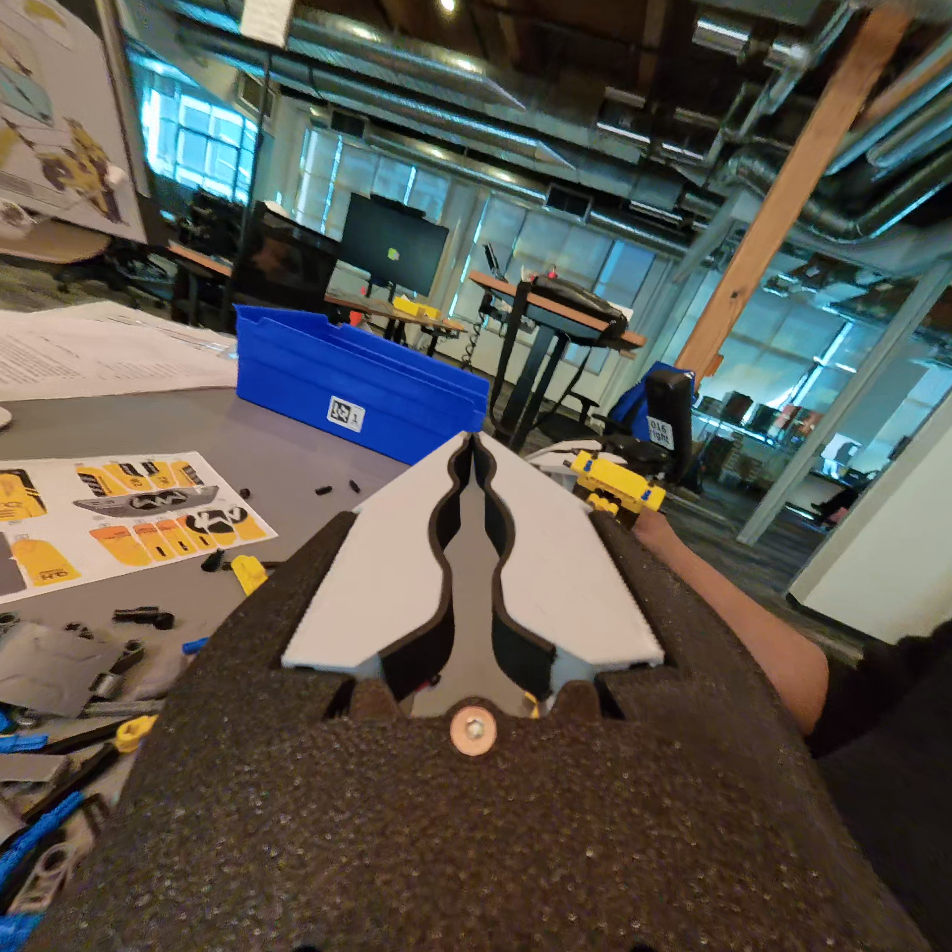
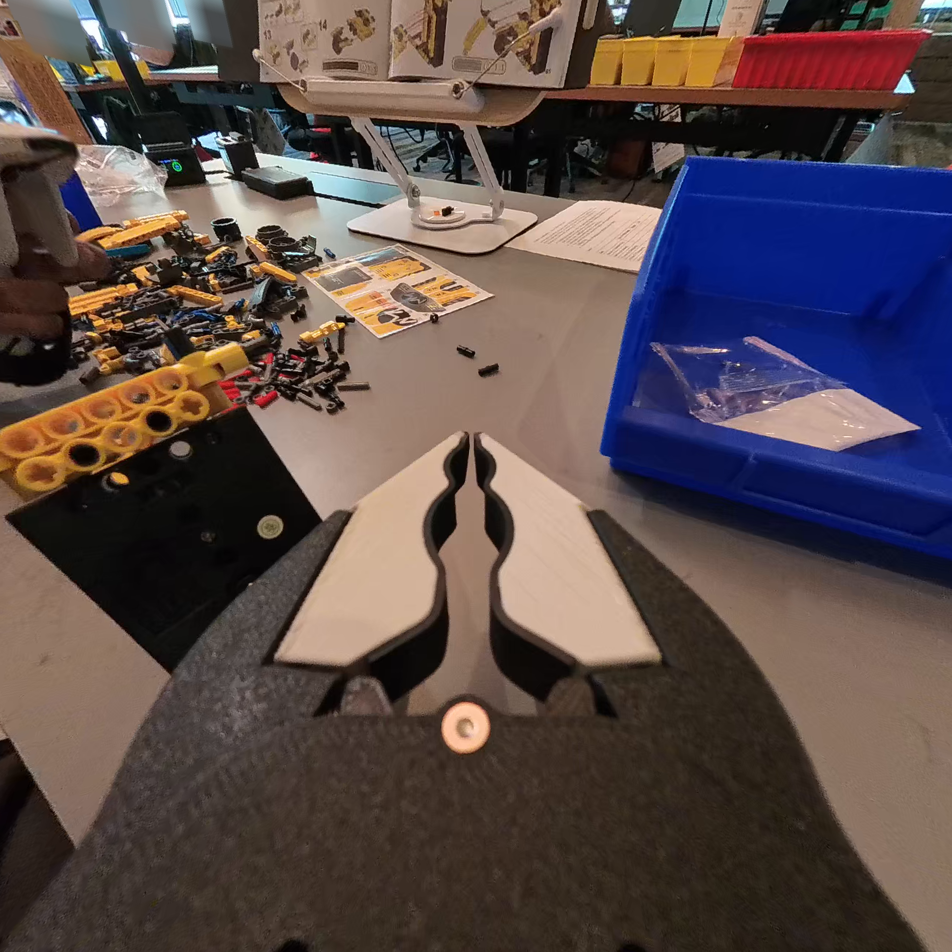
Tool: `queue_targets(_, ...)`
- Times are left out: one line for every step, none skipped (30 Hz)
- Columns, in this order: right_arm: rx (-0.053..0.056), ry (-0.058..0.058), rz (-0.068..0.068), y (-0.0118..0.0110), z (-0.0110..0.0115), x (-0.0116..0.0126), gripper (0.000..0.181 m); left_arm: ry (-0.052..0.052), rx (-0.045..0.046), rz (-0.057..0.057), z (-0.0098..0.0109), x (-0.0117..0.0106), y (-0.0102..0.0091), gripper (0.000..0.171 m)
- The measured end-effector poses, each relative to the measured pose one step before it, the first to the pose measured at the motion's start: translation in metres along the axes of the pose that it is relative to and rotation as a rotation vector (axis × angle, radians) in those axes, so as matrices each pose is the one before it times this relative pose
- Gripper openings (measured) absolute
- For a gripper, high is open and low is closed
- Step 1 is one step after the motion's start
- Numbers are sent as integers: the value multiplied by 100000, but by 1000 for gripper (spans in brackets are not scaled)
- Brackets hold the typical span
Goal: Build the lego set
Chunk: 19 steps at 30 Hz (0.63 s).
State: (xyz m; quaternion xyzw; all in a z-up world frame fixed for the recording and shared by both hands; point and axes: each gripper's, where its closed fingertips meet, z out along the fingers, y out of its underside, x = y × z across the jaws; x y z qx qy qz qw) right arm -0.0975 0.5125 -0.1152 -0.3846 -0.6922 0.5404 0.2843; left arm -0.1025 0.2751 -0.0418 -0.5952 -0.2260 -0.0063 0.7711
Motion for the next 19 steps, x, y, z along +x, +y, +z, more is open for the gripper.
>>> queue_targets(410, -280, 557, -59, -53, 25, 0, 2243, -3077, -1859, 232, 244, 592, 0)
queue_targets(566, -316, 537, -68, -57, 11, 0, 3638, -3248, -2678, 234, 437, 556, 0)
queue_targets(619, -261, 459, -84, -64, 18, 0, 3469, -1501, -1918, 216, 498, 229, 0)
queue_targets(425, -241, 474, -53, -54, 22, 0, 2674, 4, -122, 119, 496, 15, 0)
queue_targets(141, -316, 513, -8, -12, 12, 0, 2538, -679, 1063, 73, 539, 123, 0)
queue_targets(-18, -294, 470, -2, -5, 20, 0, 2261, -2152, 1375, 116, 473, 339, 0)
queue_targets(2, -192, 284, -4, 2, 3, 0, 1534, -3201, 1289, 202, 320, 534, 0)
queue_targets(118, -138, 16, -10, -19, -15, 0, 370, -3270, 1279, 275, 139, 595, 0)
queue_targets(122, -83, -163, -21, -12, -26, 0, -326, -2746, 1490, 321, 84, 524, 0)
queue_targets(-17, -89, -203, 4, -1, -34, 0, -493, -2387, 1708, 318, 91, 447, 0)
queue_targets(-130, -187, -179, 13, 21, -41, 0, -417, -1970, 1632, 270, 90, 382, 0)
queue_targets(-153, -152, -171, 19, 6, -34, 0, -398, -1635, 1180, 203, 50, 307, 0)
queue_targets(-107, -6, -169, 11, 15, -22, 0, -275, -1114, 644, 128, 39, 205, 0)
queue_targets(-13, 31, -132, 2, 2, -8, 0, 248, -297, 125, 37, 51, 49, 0)
queue_targets(11, 6, -65, 1, -7, 0, 0, 399, 382, -391, -39, 38, -67, 0)
queue_targets(-81, -43, -7, 6, 16, -3, 0, -43, 884, -662, -90, -54, -142, 0)
queue_targets(-140, -120, 36, 15, 6, -8, 0, -285, 1263, -777, -120, -111, -218, 0)
queue_targets(-102, -152, 22, 19, 17, -19, 0, 18, 1351, -874, -136, -48, -220, 0)
queue_targets(-52, -76, -51, 4, 10, -10, 0, 291, 1411, -869, -120, -18, -235, 0)
